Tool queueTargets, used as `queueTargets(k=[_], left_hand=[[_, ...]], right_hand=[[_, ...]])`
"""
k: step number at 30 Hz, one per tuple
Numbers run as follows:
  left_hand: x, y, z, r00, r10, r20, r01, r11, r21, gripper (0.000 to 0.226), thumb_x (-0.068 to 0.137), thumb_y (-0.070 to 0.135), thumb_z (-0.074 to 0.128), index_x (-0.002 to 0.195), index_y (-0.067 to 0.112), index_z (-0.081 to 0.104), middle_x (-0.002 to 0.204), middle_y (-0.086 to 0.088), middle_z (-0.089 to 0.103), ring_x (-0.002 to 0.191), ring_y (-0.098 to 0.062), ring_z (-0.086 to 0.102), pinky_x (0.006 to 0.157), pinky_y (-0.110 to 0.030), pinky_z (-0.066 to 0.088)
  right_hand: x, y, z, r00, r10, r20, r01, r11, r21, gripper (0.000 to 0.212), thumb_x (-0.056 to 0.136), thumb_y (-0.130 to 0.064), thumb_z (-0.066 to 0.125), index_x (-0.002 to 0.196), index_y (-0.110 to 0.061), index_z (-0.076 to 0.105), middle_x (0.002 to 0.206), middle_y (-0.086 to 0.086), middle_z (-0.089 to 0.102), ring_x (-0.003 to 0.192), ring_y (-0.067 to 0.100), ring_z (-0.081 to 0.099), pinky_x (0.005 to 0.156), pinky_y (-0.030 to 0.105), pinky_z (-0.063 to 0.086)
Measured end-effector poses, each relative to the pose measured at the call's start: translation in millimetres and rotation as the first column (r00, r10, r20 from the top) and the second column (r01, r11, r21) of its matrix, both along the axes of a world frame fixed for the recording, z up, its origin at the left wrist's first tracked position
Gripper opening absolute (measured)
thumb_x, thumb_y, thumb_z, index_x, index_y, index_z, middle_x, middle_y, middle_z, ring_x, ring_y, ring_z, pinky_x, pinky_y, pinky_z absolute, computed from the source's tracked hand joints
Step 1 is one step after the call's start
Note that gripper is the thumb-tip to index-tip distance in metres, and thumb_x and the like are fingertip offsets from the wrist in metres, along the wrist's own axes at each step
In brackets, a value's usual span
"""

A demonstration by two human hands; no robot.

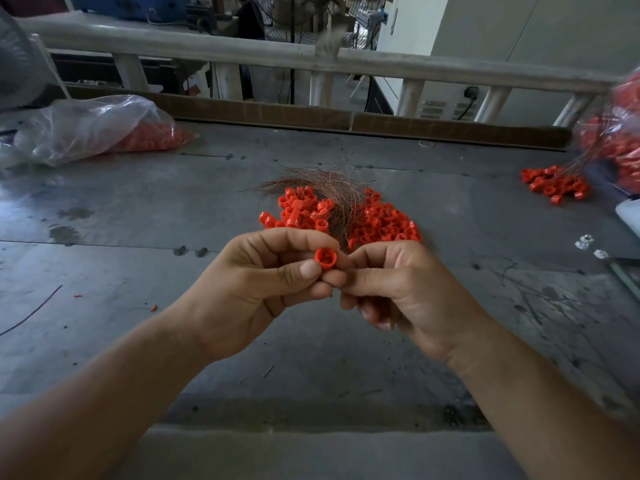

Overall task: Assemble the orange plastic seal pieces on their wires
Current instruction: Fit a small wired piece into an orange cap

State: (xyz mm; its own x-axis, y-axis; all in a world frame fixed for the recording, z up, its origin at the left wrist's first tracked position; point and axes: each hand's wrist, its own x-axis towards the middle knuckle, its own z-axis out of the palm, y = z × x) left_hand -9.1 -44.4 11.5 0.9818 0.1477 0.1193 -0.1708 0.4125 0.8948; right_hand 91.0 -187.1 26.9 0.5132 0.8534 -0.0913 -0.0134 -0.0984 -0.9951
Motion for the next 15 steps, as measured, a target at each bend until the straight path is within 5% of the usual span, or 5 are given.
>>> queueTargets(k=[3, 6, 10, 15], left_hand=[[-1.4, 2.0, 0.7, 0.998, -0.039, 0.042, 0.042, 0.998, -0.053, 0.021, 0.064, 0.012, 0.071, 0.084, 0.012, 0.075, 0.082, -0.006, 0.073, 0.073, -0.010, 0.070, 0.063, -0.015, 0.054], [-3.3, 6.8, 1.7, 0.997, -0.065, 0.049, 0.070, 0.991, -0.115, 0.022, 0.063, 0.012, 0.073, 0.086, 0.013, 0.076, 0.083, -0.004, 0.073, 0.075, -0.009, 0.070, 0.063, -0.014, 0.053], [-6.4, 6.1, 3.9, 0.954, -0.284, 0.099, 0.298, 0.935, -0.190, 0.020, 0.077, 0.006, 0.068, 0.097, 0.008, 0.072, 0.092, -0.007, 0.072, 0.083, -0.011, 0.069, 0.069, -0.015, 0.054], [-7.4, 2.0, 2.1, 0.982, -0.187, -0.033, 0.183, 0.978, -0.103, 0.022, 0.064, 0.011, 0.074, 0.086, 0.009, 0.075, 0.084, -0.008, 0.073, 0.077, -0.013, 0.070, 0.063, -0.017, 0.054]], right_hand=[[7.8, -5.1, 8.7, 0.999, 0.036, 0.025, -0.035, 0.998, -0.043, 0.020, 0.060, -0.034, 0.068, 0.063, -0.015, 0.063, 0.055, 0.001, 0.063, 0.037, 0.007, 0.049, 0.034, 0.014, 0.034], [28.1, -14.8, 16.1, 0.985, -0.119, 0.123, 0.130, 0.988, -0.081, 0.030, 0.066, -0.039, 0.062, 0.068, -0.010, 0.062, 0.055, 0.003, 0.065, 0.039, 0.009, 0.053, 0.036, 0.016, 0.040], [57.2, -29.5, 10.4, 0.853, -0.351, 0.387, 0.411, 0.907, -0.085, 0.019, 0.082, -0.026, 0.063, 0.068, -0.013, 0.062, 0.053, -0.002, 0.065, 0.043, 0.005, 0.056, 0.040, 0.017, 0.045], [63.2, -19.0, -9.5, 0.667, -0.210, 0.715, 0.437, 0.887, -0.147, 0.017, 0.079, -0.019, 0.069, 0.064, -0.025, 0.062, 0.056, -0.014, 0.060, 0.050, -0.006, 0.053, 0.059, 0.011, 0.042]])
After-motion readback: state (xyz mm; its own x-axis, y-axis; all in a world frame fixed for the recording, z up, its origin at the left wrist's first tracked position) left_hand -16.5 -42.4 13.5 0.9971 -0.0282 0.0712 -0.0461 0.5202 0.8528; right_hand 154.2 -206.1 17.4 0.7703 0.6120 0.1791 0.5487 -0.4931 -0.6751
